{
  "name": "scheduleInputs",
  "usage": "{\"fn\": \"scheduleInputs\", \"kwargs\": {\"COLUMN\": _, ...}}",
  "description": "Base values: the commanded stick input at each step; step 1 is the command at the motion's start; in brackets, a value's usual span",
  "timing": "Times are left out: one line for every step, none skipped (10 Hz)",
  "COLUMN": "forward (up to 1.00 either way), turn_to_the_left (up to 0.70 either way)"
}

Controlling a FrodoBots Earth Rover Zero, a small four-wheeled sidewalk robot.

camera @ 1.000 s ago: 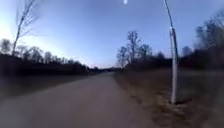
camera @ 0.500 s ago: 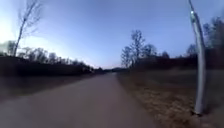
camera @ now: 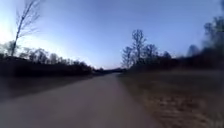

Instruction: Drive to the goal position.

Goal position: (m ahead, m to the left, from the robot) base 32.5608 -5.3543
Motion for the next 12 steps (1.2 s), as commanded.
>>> {"fn": "scheduleInputs", "kwargs": {"forward": 1.0, "turn_to_the_left": 0.39}}
{"fn": "scheduleInputs", "kwargs": {"forward": 1.0, "turn_to_the_left": 0.14}}
{"fn": "scheduleInputs", "kwargs": {"forward": 1.0, "turn_to_the_left": 0.0}}
{"fn": "scheduleInputs", "kwargs": {"forward": 1.0, "turn_to_the_left": 0.0}}
{"fn": "scheduleInputs", "kwargs": {"forward": 1.0, "turn_to_the_left": 0.0}}
{"fn": "scheduleInputs", "kwargs": {"forward": 1.0, "turn_to_the_left": 0.0}}
{"fn": "scheduleInputs", "kwargs": {"forward": 1.0, "turn_to_the_left": 0.0}}
{"fn": "scheduleInputs", "kwargs": {"forward": 1.0, "turn_to_the_left": 0.0}}
{"fn": "scheduleInputs", "kwargs": {"forward": 1.0, "turn_to_the_left": 0.0}}
{"fn": "scheduleInputs", "kwargs": {"forward": 1.0, "turn_to_the_left": 0.0}}
{"fn": "scheduleInputs", "kwargs": {"forward": 1.0, "turn_to_the_left": 0.0}}
{"fn": "scheduleInputs", "kwargs": {"forward": 1.0, "turn_to_the_left": 0.0}}
